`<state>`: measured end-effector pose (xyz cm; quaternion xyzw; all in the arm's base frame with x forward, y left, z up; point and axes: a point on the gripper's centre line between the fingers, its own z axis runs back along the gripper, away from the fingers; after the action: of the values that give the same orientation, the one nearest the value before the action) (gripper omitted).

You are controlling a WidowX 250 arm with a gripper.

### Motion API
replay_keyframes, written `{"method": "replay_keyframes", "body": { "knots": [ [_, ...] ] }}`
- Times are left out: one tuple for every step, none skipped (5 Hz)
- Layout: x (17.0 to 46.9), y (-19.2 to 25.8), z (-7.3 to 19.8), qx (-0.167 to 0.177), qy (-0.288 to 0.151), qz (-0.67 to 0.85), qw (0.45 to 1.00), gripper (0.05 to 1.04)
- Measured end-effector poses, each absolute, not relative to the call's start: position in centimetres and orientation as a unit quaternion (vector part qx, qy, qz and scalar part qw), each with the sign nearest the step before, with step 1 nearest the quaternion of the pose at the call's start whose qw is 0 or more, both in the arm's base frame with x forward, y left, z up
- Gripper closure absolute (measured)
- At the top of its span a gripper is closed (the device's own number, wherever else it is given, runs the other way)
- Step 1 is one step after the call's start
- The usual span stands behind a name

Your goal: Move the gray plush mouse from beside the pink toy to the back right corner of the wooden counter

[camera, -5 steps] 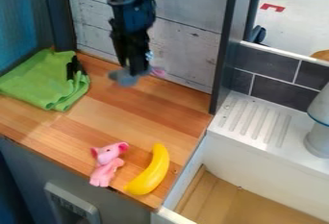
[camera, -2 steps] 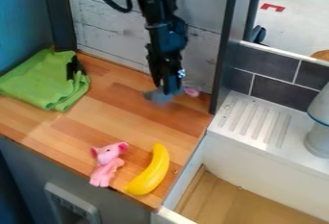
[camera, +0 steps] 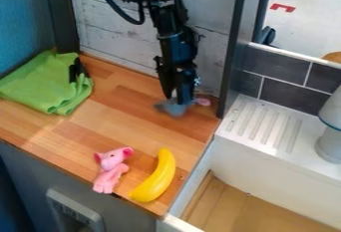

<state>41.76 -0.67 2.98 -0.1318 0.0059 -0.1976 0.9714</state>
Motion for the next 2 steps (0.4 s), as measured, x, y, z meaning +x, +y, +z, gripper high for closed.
{"method": "replay_keyframes", "body": {
  "knots": [
    [41.2, -0.6, 2.3, -0.118, 0.012, -0.190, 0.975, 0.415],
    [40.1, -0.2, 3.9, -0.094, -0.013, -0.187, 0.978, 0.126]
  ]
}}
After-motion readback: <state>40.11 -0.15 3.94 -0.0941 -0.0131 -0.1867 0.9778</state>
